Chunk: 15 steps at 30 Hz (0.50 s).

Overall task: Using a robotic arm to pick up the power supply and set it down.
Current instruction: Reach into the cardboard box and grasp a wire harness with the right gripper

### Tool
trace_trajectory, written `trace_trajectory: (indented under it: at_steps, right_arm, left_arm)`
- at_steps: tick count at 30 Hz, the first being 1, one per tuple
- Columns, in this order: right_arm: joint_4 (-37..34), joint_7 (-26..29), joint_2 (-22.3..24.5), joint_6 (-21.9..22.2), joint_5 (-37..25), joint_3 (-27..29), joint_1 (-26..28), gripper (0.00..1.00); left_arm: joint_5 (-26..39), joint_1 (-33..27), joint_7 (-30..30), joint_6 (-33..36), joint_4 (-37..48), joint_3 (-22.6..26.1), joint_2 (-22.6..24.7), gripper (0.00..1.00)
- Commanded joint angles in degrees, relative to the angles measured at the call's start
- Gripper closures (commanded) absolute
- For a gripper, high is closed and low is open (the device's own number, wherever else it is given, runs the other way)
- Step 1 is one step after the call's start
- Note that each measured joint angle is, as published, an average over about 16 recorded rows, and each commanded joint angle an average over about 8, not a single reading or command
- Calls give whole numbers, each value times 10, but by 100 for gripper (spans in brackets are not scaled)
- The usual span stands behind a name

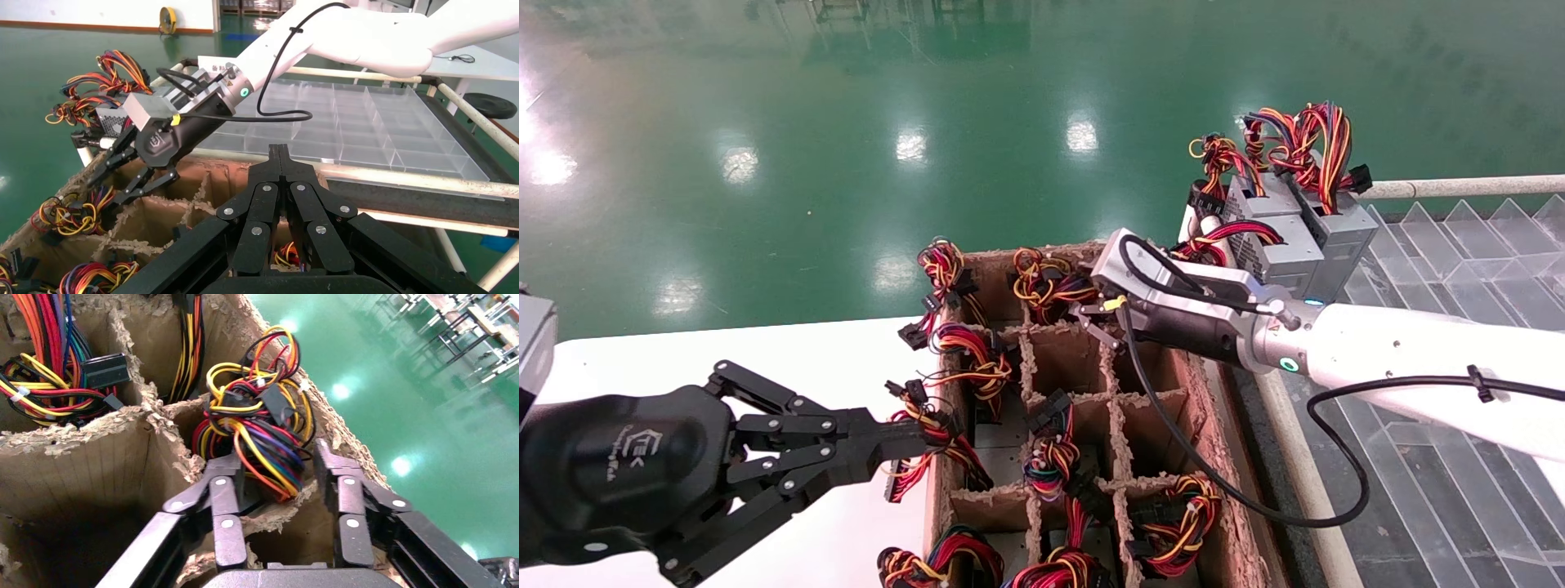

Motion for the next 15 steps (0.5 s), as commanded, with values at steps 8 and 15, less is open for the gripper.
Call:
trace_trajectory:
  at_steps: [8,15]
  right_arm:
    - [-16,-18,-3,-6,14,2,3,100]
    - [-27,-34,-3,-9,28,5,3,100]
  left_arm:
    - [0,0,0,0,0,0,0,100]
    - [0,0,0,0,0,0,0,100]
